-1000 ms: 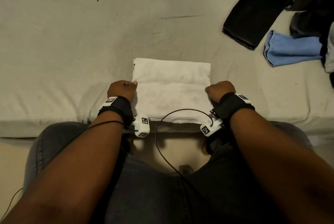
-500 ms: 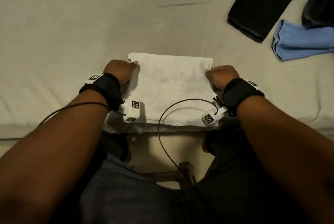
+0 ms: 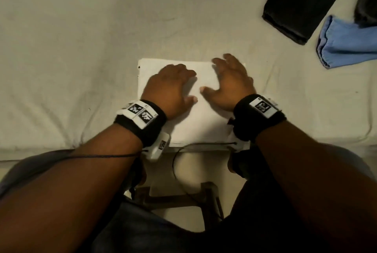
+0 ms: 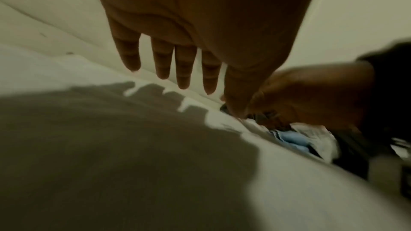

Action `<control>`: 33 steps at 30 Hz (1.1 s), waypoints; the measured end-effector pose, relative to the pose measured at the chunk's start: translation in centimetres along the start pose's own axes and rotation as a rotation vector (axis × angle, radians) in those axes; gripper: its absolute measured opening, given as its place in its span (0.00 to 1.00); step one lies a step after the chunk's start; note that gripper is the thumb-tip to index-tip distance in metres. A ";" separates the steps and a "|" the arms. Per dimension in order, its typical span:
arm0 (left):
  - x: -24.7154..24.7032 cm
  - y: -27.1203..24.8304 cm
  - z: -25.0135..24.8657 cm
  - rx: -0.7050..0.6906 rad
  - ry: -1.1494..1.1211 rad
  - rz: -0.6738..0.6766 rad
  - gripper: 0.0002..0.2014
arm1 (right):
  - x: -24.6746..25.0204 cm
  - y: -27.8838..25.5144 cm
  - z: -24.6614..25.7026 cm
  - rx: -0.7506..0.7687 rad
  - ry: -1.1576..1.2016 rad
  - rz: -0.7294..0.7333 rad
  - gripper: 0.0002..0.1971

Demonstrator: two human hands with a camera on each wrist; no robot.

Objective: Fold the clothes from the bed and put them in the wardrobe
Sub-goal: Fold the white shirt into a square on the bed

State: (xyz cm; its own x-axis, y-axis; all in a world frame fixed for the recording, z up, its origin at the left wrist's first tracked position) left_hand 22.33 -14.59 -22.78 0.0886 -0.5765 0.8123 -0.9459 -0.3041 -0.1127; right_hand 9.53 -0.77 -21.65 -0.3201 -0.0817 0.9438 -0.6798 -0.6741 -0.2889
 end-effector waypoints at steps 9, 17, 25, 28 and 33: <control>-1.9 -0.5 4.4 0.281 0.048 0.150 0.71 | -4.7 1.0 -1.0 0.049 -0.083 0.300 0.62; -0.3 -2.4 4.6 0.510 0.078 0.085 0.67 | -2.0 -0.6 -2.9 -0.151 -0.007 0.311 0.72; -5.6 -9.4 -1.6 0.072 0.193 0.189 0.46 | -6.6 -8.5 4.0 0.234 -0.277 0.198 0.64; -5.3 -12.0 1.1 0.149 0.184 0.168 0.50 | -7.8 -10.4 2.1 0.231 -0.317 0.056 0.64; -1.5 -14.9 4.0 0.689 -0.022 0.160 0.63 | -6.1 -11.3 -2.0 -0.017 -0.237 0.248 0.79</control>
State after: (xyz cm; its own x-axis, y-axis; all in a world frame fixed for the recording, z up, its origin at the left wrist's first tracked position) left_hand 37.54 -12.23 -24.66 -0.0217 -0.6672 0.7445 -0.5355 -0.6211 -0.5723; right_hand 17.81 8.80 -24.47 -0.3163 -0.4107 0.8551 -0.6119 -0.6005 -0.5147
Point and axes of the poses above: each hand's wrist, its own y-axis towards the middle knuckle, its own x-axis out of the back of the hand, z = x × y, the point moved 3 cm from there along y, towards the middle knuckle, and after that the axes turned 13 degrees about -y, right-handed, at the moved point
